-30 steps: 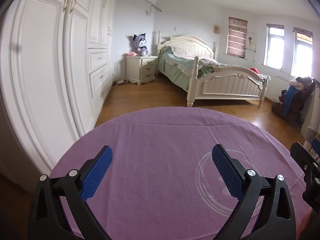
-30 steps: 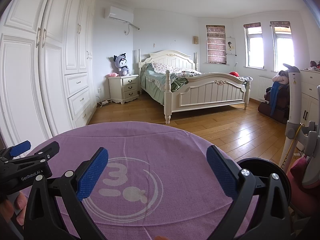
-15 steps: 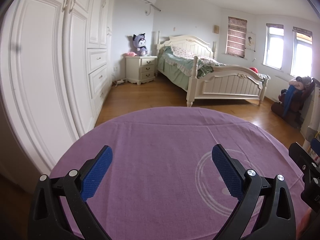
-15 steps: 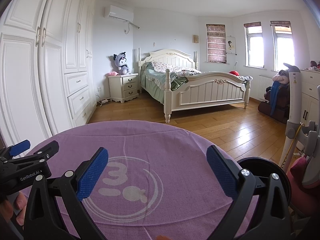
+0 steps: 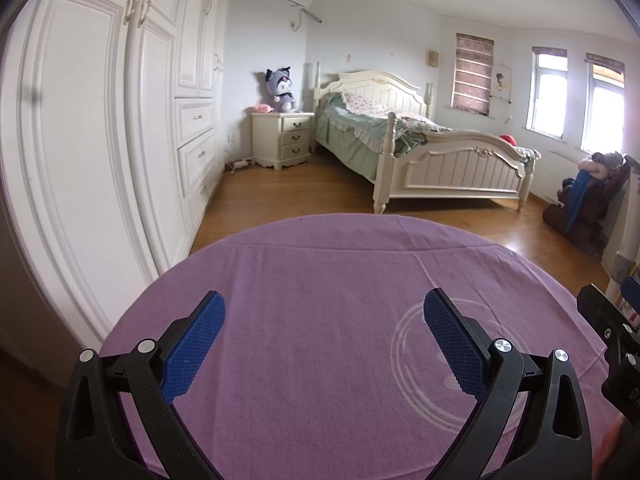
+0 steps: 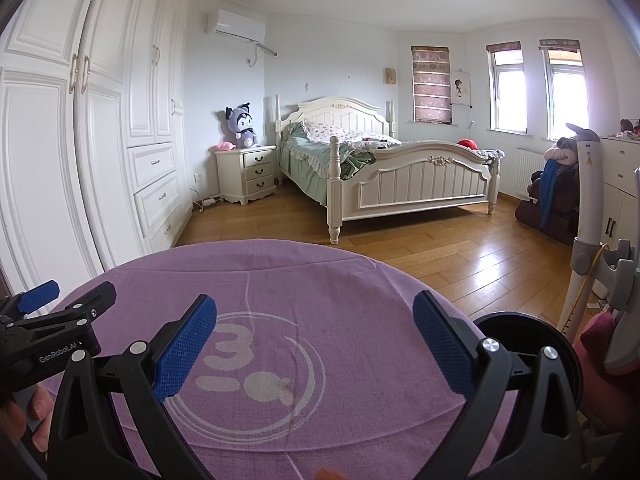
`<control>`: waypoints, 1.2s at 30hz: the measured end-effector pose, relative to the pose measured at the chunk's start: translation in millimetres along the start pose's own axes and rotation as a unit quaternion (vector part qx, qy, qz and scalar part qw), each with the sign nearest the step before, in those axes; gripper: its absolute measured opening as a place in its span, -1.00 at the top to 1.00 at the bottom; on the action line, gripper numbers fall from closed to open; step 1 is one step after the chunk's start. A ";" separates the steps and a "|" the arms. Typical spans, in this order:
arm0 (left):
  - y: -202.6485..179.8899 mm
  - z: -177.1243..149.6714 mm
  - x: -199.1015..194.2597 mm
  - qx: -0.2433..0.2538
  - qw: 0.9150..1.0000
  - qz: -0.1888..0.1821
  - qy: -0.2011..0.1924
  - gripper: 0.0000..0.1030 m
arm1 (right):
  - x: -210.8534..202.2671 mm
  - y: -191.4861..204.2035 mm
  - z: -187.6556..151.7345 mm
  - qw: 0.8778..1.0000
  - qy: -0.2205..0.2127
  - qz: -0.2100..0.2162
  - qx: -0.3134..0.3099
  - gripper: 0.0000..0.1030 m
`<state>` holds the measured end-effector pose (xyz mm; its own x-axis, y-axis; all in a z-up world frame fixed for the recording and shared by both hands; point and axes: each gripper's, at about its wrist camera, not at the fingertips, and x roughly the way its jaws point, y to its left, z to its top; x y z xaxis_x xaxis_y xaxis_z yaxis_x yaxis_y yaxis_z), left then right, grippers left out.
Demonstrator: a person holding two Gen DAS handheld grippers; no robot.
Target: Collect trash
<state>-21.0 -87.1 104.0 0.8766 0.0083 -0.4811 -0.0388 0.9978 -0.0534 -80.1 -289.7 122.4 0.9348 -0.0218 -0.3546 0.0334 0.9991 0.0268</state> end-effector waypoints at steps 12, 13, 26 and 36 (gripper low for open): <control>0.7 0.2 1.3 -0.001 1.000 0.001 0.000 -0.90 | -0.3 0.8 0.7 1.000 0.000 0.000 0.000 -0.90; 1.6 0.4 1.7 -0.002 1.000 0.004 0.000 -0.90 | -0.2 0.0 0.9 1.000 0.000 0.000 0.000 -0.90; 4.6 1.1 1.5 -0.003 1.000 0.004 -0.002 -0.90 | -1.7 -2.1 -1.2 1.000 -0.003 0.000 0.002 -0.90; 4.1 1.7 -4.6 0.001 1.000 0.008 -0.017 -0.90 | -3.7 -2.6 -0.7 1.000 -0.003 -0.001 0.004 -0.90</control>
<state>-24.4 -82.9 107.5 0.8917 0.0266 -0.4517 -0.0522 0.9977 -0.0442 -83.9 -292.3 123.0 0.9370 -0.0239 -0.3485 0.0383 0.9987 0.0343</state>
